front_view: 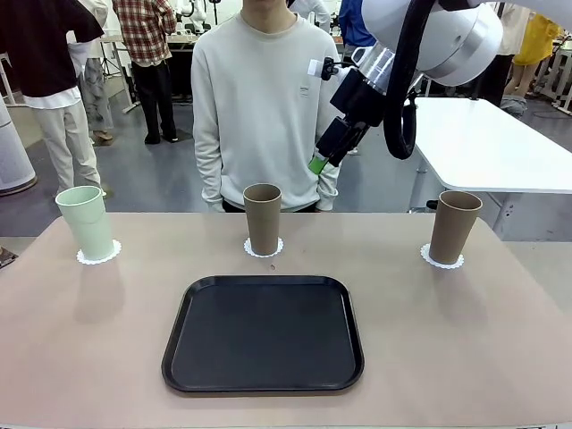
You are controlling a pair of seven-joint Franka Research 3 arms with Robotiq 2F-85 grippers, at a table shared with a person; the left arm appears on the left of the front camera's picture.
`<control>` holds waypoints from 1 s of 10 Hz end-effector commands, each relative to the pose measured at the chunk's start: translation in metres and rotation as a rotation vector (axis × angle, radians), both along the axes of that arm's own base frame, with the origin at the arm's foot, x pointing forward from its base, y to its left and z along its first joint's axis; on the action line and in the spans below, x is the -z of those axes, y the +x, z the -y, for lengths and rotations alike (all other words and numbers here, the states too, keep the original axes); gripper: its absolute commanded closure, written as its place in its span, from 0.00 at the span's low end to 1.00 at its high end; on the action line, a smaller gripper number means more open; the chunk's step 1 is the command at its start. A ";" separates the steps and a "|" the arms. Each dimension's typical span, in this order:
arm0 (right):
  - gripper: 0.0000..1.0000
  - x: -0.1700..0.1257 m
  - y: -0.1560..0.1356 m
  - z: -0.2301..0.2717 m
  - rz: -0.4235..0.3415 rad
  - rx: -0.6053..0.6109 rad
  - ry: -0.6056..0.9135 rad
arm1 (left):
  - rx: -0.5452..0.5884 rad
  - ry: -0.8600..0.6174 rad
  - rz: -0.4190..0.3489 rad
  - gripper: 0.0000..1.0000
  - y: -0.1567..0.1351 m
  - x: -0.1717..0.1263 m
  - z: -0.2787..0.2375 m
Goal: Place coasters on the table and set cups on them.
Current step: Take one Reusable plastic cup from the Flat Tray and place it on a coaster set by the human.
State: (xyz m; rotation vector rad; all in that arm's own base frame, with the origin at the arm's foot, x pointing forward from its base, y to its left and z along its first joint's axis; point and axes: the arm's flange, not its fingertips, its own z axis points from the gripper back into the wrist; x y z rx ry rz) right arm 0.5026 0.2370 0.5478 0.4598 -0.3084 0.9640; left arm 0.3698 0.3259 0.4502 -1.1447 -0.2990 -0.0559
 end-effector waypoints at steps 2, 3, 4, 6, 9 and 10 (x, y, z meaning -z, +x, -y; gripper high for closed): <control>0.00 -0.005 -0.091 0.098 0.011 0.330 0.137 | -0.009 0.005 -0.004 0.00 -0.001 -0.002 0.000; 0.00 0.010 -0.102 0.135 -0.100 0.432 0.169 | -0.009 0.005 -0.004 0.00 -0.001 -0.002 0.000; 0.00 0.026 -0.114 0.168 -0.244 0.487 0.163 | -0.009 0.005 -0.004 0.00 -0.001 -0.002 0.000; 0.00 0.050 -0.142 0.233 -0.355 0.554 0.247 | -0.009 0.005 -0.004 0.00 -0.001 -0.002 0.000; 0.00 0.044 -0.145 0.245 -0.241 0.600 0.293 | -0.009 0.005 -0.004 0.00 -0.001 -0.002 0.000; 0.00 0.057 -0.150 0.256 -0.345 0.561 0.261 | -0.009 0.005 -0.004 0.00 -0.001 -0.002 0.000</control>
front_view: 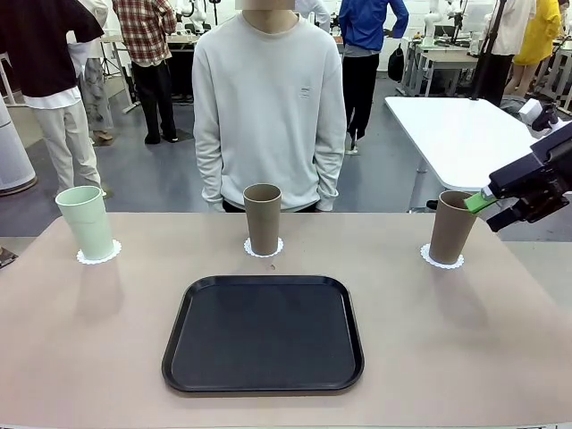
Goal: Place coasters on the table and set cups on them.
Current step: Take one Reusable plastic cup from the Flat Tray and place it on a coaster set by the human.
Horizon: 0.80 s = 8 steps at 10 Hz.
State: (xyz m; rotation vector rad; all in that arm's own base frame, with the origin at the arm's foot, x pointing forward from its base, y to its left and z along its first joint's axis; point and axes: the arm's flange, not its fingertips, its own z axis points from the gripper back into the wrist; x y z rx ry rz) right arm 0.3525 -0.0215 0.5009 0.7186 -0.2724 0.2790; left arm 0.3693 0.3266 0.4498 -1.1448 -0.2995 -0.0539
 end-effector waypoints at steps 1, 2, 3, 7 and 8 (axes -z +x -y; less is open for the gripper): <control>0.00 0.010 0.000 -0.002 -0.035 -0.022 -0.006 | -0.007 0.005 -0.003 0.00 -0.001 -0.003 0.000; 0.00 0.000 0.000 0.000 0.000 0.000 0.000 | -0.007 0.005 -0.003 0.00 -0.001 -0.003 0.000; 0.00 0.006 -0.004 0.031 0.032 -0.042 0.261 | -0.007 0.005 -0.003 0.00 -0.001 -0.003 0.000; 0.00 0.041 -0.027 0.169 -0.069 -0.043 0.797 | -0.007 0.005 -0.003 0.00 -0.001 -0.003 0.000; 0.00 0.056 -0.024 0.184 -0.121 -0.011 0.821 | -0.007 0.005 -0.003 0.00 -0.001 -0.003 0.000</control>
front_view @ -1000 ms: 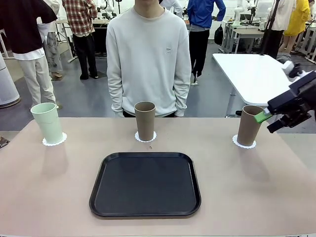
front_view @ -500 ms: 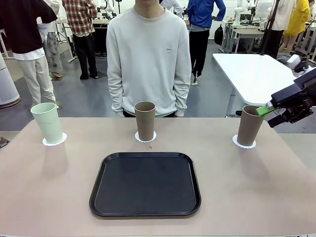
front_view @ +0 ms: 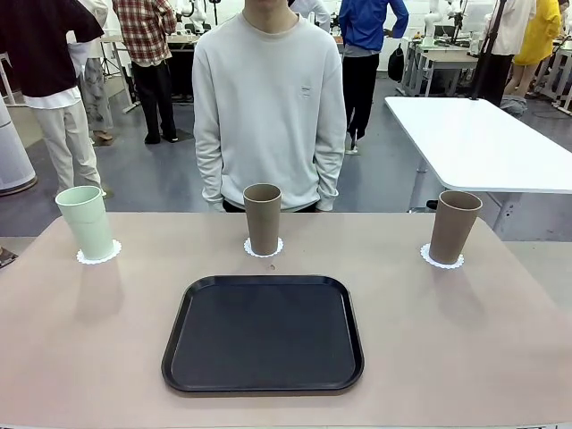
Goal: Place coasters on the table and set cups on them.
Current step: Take one Reusable plastic cup from the Flat Tray and place it on a coaster set by the human.
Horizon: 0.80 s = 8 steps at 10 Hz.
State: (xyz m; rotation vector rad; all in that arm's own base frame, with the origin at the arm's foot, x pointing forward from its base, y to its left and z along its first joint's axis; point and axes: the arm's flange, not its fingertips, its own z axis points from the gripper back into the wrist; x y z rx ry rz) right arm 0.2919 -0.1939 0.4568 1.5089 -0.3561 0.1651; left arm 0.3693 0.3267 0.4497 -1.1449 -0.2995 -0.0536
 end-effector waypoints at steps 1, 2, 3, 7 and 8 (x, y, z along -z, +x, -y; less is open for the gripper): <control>0.00 0.033 0.043 0.021 -0.176 -0.042 0.040 | -0.007 0.005 -0.003 0.00 -0.001 -0.003 0.001; 0.00 0.048 0.048 0.025 -0.251 -0.051 0.044 | -0.007 0.005 -0.003 0.00 -0.001 -0.003 0.001; 0.00 0.061 0.053 0.026 -0.308 -0.058 0.036 | -0.007 0.005 -0.003 0.00 -0.001 -0.003 0.001; 0.00 0.061 0.062 0.016 -0.273 0.032 -0.044 | -0.007 0.005 -0.003 0.00 -0.001 -0.003 0.001; 0.00 0.056 0.060 0.013 -0.266 0.049 -0.063 | -0.007 0.005 -0.003 0.00 -0.001 -0.003 0.001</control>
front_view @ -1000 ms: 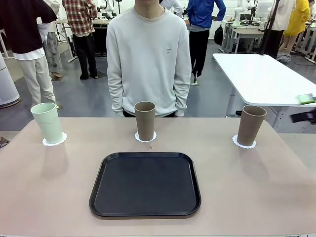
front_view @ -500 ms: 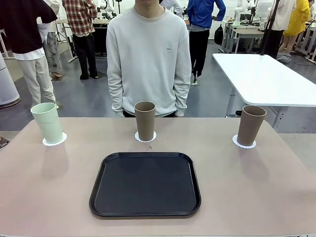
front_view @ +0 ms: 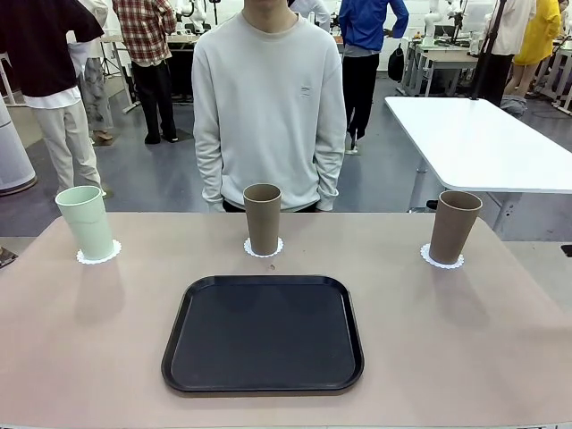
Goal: Place coasters on the table and set cups on them.
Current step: Take one Reusable plastic cup from the Flat Tray and place it on a coaster set by the human.
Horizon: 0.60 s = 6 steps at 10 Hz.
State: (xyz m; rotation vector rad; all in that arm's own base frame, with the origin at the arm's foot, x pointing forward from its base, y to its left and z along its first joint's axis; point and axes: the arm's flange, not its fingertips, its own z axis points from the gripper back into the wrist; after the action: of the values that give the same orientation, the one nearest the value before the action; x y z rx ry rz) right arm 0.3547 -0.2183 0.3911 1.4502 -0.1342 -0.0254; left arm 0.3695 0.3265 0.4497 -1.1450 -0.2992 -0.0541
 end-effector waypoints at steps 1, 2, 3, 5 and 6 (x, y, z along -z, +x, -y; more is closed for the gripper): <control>0.00 0.010 0.000 0.000 -0.021 -0.011 0.025 | -0.008 0.005 -0.003 0.00 -0.001 -0.003 0.000; 0.00 0.010 0.000 0.000 -0.021 -0.011 0.025 | -0.008 0.005 -0.003 0.00 -0.001 -0.003 0.000; 0.00 0.010 0.000 0.000 -0.021 -0.011 0.025 | -0.008 0.005 -0.003 0.00 -0.001 -0.003 0.000; 0.00 0.010 0.000 0.000 -0.021 -0.011 0.025 | -0.008 0.005 -0.003 0.00 -0.001 -0.003 0.000; 0.00 0.010 0.000 0.000 -0.021 -0.011 0.025 | -0.008 0.005 -0.003 0.00 -0.001 -0.003 0.000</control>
State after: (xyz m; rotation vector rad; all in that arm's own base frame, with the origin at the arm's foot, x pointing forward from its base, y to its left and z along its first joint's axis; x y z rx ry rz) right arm 0.3558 -0.2177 0.3796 1.4624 -0.1094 -0.0431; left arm 0.3695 0.3265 0.4497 -1.1450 -0.2992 -0.0542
